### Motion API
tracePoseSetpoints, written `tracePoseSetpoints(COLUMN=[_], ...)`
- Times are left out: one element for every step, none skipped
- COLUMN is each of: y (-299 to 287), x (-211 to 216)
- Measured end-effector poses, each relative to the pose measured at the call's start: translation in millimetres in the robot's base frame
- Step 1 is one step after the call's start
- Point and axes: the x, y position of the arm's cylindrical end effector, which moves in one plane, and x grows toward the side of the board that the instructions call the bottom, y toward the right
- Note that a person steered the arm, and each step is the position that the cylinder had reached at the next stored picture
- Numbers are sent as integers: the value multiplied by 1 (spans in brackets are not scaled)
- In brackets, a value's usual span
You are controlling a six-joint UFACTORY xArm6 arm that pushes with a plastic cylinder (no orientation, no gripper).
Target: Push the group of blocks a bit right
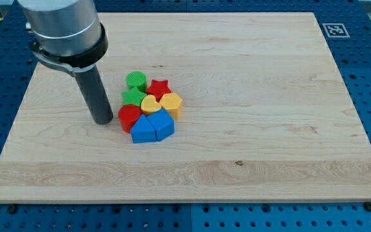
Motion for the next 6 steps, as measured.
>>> tracePoseSetpoints(y=[12,33,45,40,49,69], x=[1,7,17,25,31,31])
